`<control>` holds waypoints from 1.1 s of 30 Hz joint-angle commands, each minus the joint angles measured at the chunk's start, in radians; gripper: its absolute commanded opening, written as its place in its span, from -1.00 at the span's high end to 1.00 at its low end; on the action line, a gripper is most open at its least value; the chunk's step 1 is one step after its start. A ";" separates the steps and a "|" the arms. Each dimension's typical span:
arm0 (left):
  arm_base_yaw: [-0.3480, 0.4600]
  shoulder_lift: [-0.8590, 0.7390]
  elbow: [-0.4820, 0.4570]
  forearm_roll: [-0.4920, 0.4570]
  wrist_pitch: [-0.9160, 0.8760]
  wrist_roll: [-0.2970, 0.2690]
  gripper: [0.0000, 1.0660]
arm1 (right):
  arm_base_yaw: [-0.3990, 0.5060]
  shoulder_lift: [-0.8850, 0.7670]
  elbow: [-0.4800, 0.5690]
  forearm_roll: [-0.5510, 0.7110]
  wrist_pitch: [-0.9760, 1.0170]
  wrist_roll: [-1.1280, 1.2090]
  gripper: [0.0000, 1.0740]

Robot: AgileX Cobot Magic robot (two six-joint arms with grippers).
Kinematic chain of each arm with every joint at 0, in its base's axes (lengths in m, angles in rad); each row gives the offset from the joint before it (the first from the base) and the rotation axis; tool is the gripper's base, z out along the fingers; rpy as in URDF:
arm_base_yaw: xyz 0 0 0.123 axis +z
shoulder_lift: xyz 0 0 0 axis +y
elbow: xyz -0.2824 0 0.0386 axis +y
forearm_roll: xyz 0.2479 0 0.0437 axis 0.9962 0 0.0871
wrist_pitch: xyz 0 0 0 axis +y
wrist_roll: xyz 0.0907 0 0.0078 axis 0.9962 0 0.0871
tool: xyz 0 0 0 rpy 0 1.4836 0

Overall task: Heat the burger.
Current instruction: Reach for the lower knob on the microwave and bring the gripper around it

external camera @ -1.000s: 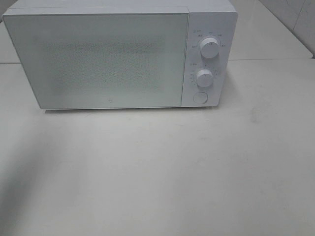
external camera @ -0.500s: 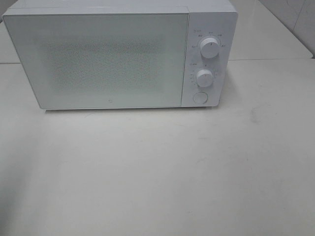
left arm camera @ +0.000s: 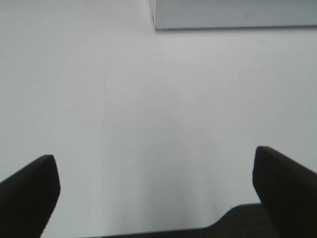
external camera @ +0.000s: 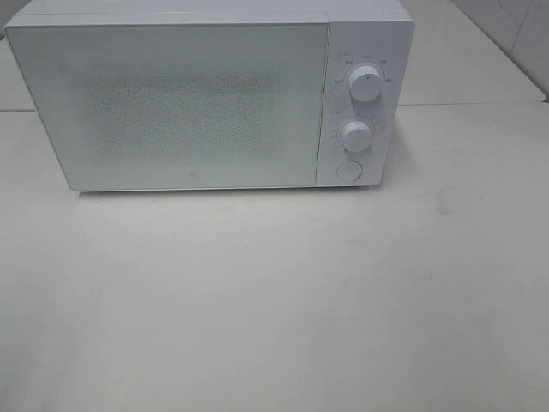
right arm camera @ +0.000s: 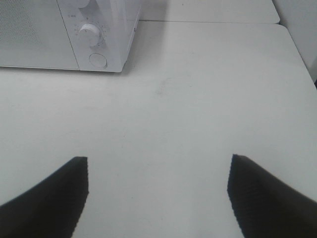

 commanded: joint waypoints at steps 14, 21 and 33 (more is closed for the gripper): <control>-0.001 -0.238 0.020 -0.001 -0.011 -0.003 -0.84 | -0.008 -0.022 0.002 -0.001 -0.005 -0.008 -0.40; -0.001 -0.238 0.020 0.026 -0.010 0.009 -0.84 | -0.008 -0.022 0.002 -0.001 -0.005 -0.008 -0.40; -0.001 -0.238 0.020 0.025 -0.010 0.008 -0.84 | -0.008 -0.022 0.002 0.000 -0.005 -0.008 -0.40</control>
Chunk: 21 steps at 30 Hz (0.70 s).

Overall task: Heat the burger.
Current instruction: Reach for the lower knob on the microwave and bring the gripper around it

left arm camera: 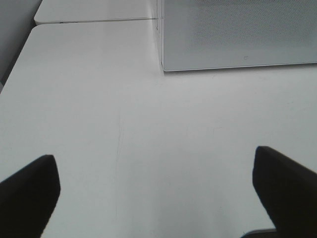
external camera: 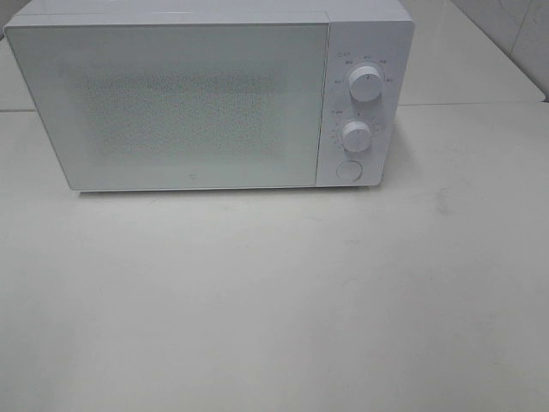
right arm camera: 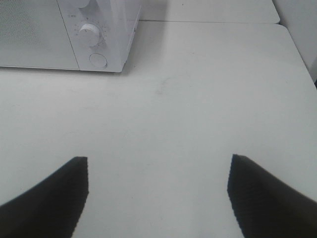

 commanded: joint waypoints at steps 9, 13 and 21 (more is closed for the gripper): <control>-0.001 -0.018 0.004 -0.002 -0.009 0.000 -0.84 | -0.008 -0.022 0.002 -0.002 -0.005 -0.007 -0.40; -0.001 -0.018 0.004 -0.002 -0.009 0.000 -0.84 | -0.008 -0.012 -0.006 -0.002 -0.008 -0.005 -0.41; -0.001 -0.018 0.004 -0.002 -0.009 0.000 -0.84 | -0.008 0.083 -0.040 -0.003 -0.115 -0.004 -0.41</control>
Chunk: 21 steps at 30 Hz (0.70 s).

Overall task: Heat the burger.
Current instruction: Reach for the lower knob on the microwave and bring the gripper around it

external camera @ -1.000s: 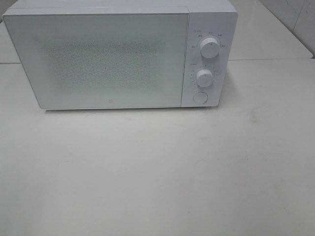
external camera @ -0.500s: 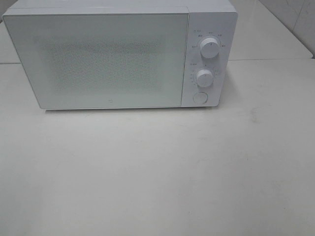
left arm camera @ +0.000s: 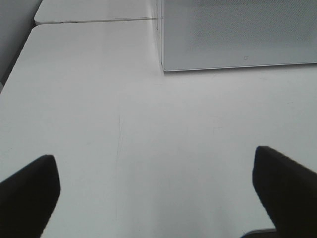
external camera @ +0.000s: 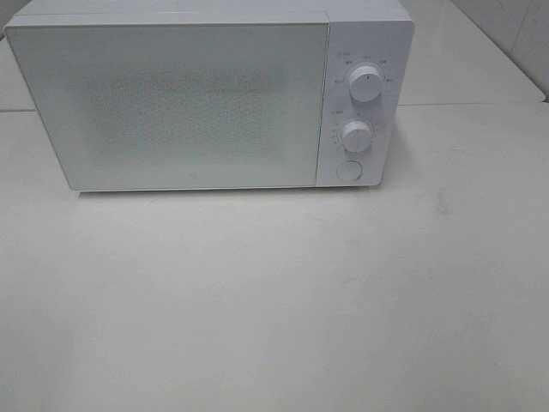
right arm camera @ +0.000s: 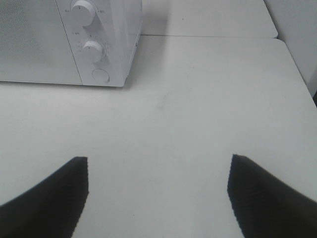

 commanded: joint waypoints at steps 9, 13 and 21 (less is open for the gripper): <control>-0.001 -0.018 0.004 -0.002 -0.009 0.000 -0.84 | -0.008 0.216 -0.008 -0.003 -0.295 -0.004 -0.41; -0.001 -0.018 0.004 -0.002 -0.009 0.000 -0.84 | -0.008 0.265 -0.008 -0.003 -0.361 -0.004 -0.41; -0.001 -0.018 0.004 -0.002 -0.009 0.000 -0.84 | -0.008 0.414 -0.007 -0.002 -0.517 -0.004 -0.41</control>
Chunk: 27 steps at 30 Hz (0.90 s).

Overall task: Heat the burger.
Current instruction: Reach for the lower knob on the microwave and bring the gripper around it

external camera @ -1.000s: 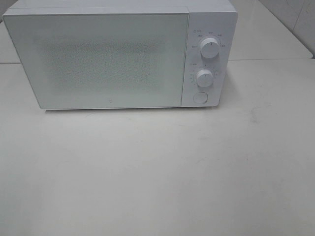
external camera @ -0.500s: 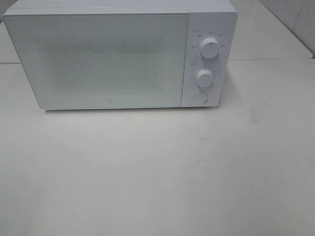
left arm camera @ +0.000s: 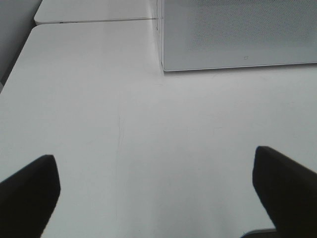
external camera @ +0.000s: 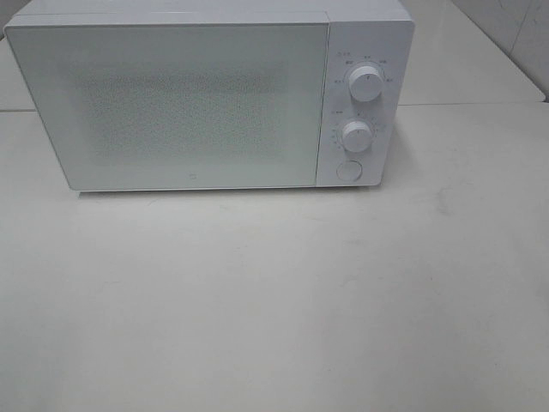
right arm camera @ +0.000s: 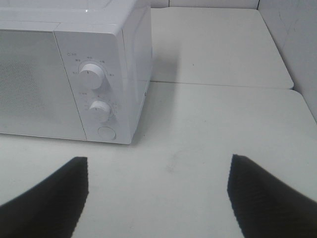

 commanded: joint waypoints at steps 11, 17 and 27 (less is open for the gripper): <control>-0.001 -0.018 0.004 -0.002 -0.009 0.000 -0.84 | -0.008 0.257 0.000 -0.001 -0.329 -0.004 -0.41; -0.001 -0.018 0.004 -0.002 -0.009 0.000 -0.84 | -0.008 0.340 0.120 -0.001 -0.635 -0.004 -0.41; -0.001 -0.018 0.004 -0.002 -0.009 0.000 -0.84 | -0.008 0.521 0.266 0.056 -1.089 -0.024 -0.40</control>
